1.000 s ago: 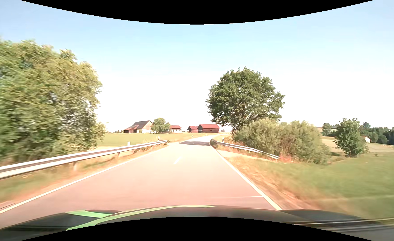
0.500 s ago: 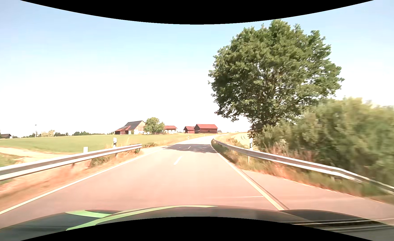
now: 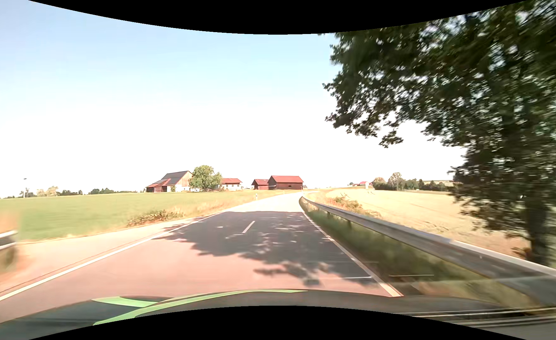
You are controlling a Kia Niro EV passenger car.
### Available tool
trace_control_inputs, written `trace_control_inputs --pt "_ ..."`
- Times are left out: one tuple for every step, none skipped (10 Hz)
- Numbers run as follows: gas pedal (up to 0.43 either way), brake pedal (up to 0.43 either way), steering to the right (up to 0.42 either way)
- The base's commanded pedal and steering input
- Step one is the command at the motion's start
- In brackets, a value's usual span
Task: Follow the waypoints while adhering to traffic rules and regulations
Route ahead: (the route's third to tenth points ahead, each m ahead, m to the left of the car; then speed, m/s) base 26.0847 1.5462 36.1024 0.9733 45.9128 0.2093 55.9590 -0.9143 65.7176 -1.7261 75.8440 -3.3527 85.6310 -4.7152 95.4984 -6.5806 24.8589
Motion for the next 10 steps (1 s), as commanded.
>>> trace_control_inputs --pt "0.15 0.0 0.01" --pt "0.15 0.0 0.01" --pt "0.15 0.0 0.01" --pt "0.15 0.0 0.01" --pt "0.15 0.0 0.01" --pt "0.15 0.0 0.01" --pt "0.15 0.0 0.01" --pt "0.15 0.0 0.011" --pt "0.15 0.0 0.012" --pt "0.15 0.0 0.013"
